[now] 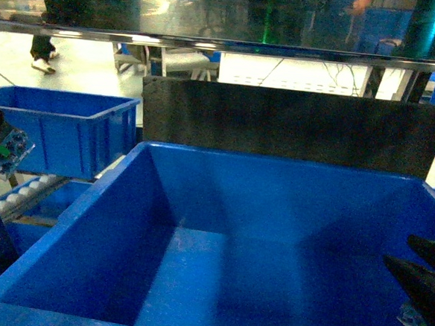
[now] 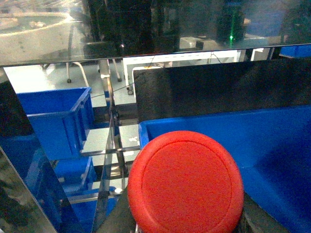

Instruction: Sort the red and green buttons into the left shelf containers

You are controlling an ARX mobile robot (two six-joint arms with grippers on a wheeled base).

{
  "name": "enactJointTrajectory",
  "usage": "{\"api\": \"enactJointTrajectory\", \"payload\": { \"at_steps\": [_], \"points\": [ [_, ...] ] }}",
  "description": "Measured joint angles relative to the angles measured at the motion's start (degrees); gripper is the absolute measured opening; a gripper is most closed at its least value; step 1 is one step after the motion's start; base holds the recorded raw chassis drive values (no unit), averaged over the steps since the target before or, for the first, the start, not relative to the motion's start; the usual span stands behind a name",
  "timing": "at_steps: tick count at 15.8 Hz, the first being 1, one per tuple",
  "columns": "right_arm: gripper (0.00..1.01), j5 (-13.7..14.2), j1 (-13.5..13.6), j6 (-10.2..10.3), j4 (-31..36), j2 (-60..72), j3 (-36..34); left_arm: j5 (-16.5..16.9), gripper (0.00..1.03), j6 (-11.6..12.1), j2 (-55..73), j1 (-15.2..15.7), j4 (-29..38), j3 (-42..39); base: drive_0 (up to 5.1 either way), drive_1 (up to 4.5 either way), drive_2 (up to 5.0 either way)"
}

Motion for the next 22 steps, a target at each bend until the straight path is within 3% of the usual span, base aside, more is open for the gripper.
{"api": "enactJointTrajectory", "payload": {
  "at_steps": [4,12,17,20,22],
  "points": [
    [0.30,0.70,0.55,0.04,-0.11,0.68,1.44,0.00,0.25,-0.02,0.00,0.00,0.00,0.00,0.0,0.00,0.0],
    [0.97,0.42,-1.53,0.98,1.44,0.13,0.81,0.00,0.25,0.00,0.00,0.00,0.02,0.00,0.0,0.00,0.0],
    [0.98,-2.23,-4.04,2.91,-1.81,-13.40,-5.68,0.00,0.25,0.00,0.00,0.00,0.02,0.00,0.0,0.00,0.0],
    [0.98,-4.39,-5.53,3.52,-12.13,-29.83,-10.60,0.00,0.25,-0.02,0.00,0.00,0.00,0.00,0.0,0.00,0.0],
    [0.98,-4.35,-6.08,5.95,-19.45,-44.72,-12.90,0.00,0.25,-0.02,0.00,0.00,0.02,0.00,0.0,0.00,0.0]
  ]
}}
